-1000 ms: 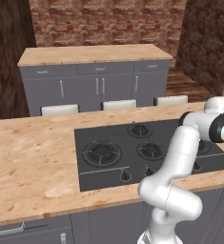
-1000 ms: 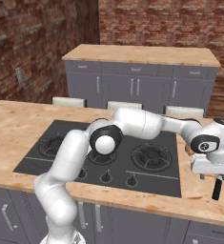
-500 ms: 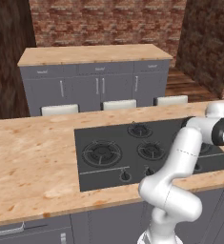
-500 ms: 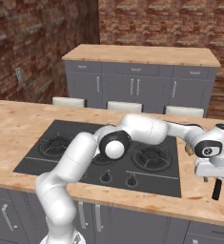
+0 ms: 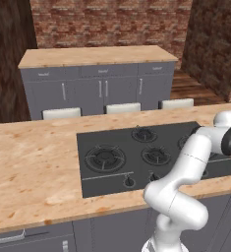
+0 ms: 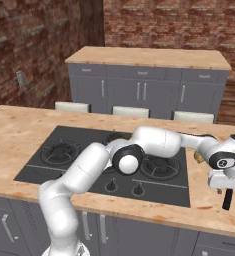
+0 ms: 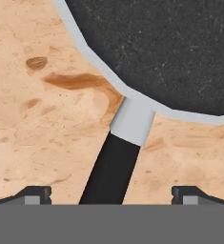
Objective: Place the pan on the front center burner on the stove. Then place the tomato and the onion in the pan and turn on the front center burner.
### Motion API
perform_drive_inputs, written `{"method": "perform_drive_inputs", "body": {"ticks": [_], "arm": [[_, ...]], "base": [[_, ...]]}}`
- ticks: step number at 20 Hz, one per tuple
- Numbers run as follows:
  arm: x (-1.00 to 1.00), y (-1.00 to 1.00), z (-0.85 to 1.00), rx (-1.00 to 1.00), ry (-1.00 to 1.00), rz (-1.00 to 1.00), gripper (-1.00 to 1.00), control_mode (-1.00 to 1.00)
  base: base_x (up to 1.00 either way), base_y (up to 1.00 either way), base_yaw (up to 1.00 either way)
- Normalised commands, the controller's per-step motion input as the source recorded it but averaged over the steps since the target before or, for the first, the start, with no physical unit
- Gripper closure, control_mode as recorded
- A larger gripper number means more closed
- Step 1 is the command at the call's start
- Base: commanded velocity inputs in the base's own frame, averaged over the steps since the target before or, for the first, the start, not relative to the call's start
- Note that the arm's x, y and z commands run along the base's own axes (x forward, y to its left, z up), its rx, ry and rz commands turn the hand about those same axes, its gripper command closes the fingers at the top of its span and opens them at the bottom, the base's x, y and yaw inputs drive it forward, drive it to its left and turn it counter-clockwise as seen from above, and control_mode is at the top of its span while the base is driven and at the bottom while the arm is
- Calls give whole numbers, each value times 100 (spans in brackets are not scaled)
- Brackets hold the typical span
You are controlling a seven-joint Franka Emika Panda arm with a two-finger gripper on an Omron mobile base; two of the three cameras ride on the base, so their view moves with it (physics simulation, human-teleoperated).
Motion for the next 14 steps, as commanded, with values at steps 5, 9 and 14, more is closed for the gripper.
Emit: {"method": "perform_drive_inputs", "body": {"ticks": [5,9,14], "arm": [[0,0,-19,0,2,0,-100,-100],[0,0,-17,0,3,0,-100,-100],[13,9,-12,0,3,0,100,-100]], "base": [[0,0,0],[0,0,0],[0,0,0]]}}
